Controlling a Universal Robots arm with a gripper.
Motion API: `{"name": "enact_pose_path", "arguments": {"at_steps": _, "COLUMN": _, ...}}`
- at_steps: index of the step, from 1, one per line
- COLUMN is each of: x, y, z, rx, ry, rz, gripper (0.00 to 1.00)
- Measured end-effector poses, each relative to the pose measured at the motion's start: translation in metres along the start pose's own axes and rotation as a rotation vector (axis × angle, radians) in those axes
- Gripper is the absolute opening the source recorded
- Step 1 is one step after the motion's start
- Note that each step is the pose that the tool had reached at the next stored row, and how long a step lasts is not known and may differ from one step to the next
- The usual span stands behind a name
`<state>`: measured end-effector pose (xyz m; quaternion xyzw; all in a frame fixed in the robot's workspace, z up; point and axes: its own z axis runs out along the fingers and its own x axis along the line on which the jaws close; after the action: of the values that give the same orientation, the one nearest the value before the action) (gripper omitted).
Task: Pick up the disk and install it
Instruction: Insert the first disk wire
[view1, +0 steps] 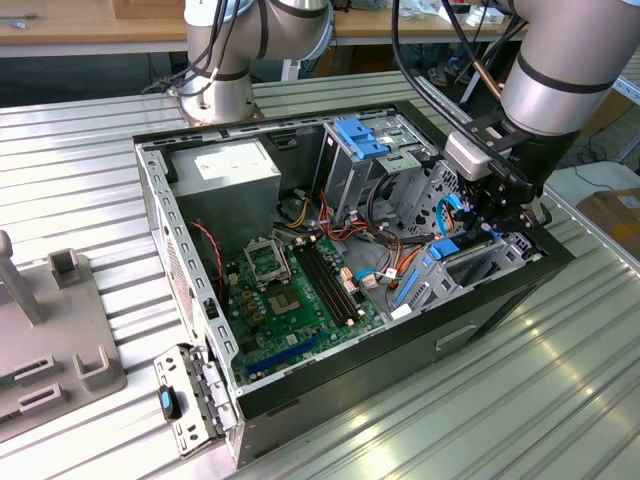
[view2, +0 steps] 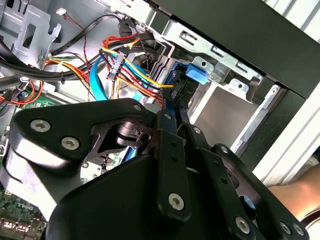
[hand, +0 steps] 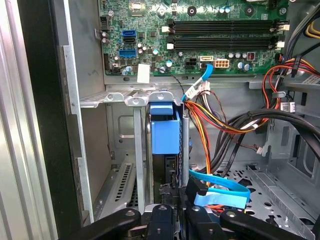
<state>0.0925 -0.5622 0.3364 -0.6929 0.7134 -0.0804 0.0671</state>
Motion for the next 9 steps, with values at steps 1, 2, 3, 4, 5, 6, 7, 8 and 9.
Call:
{"name": "enact_pose_path", "arguments": {"at_steps": 1, "x": 0.0, "y": 0.0, "z": 0.0, "rx": 0.0, "ry": 0.0, "rz": 0.0, "gripper": 0.16}}
{"name": "enact_pose_path", "arguments": {"at_steps": 2, "x": 0.0, "y": 0.0, "z": 0.0, "rx": 0.0, "ry": 0.0001, "rz": 0.0, "gripper": 0.16}}
{"name": "enact_pose_path", "arguments": {"at_steps": 3, "x": 0.0, "y": 0.0, "z": 0.0002, "rx": 0.0, "ry": -0.0004, "rz": 0.0, "gripper": 0.16}}
{"name": "enact_pose_path", "arguments": {"at_steps": 4, "x": 0.0, "y": 0.0001, "z": 0.0007, "rx": 0.0001, "ry": -0.0012, "rz": 0.0, "gripper": 0.18}}
{"name": "enact_pose_path", "arguments": {"at_steps": 5, "x": 0.0, "y": 0.0001, "z": 0.0006, "rx": 0.0001, "ry": -0.001, "rz": 0.0, "gripper": 0.24}}
{"name": "enact_pose_path", "arguments": {"at_steps": 6, "x": 0.0, "y": 0.0, "z": 0.0002, "rx": 0.0, "ry": -0.0003, "rz": 0.0, "gripper": 0.3}}
{"name": "enact_pose_path", "arguments": {"at_steps": 7, "x": 0.0, "y": 0.0, "z": 0.0001, "rx": 0.0, "ry": 0.0, "rz": 0.0, "gripper": 0.3}}
{"name": "enact_pose_path", "arguments": {"at_steps": 8, "x": 0.0, "y": 0.0, "z": -0.0002, "rx": 0.0, "ry": 0.0, "rz": 0.0, "gripper": 0.3}}
{"name": "enact_pose_path", "arguments": {"at_steps": 9, "x": 0.0, "y": -0.0003, "z": -0.0014, "rx": 0.0, "ry": 0.0001, "rz": 0.0, "gripper": 0.3}}
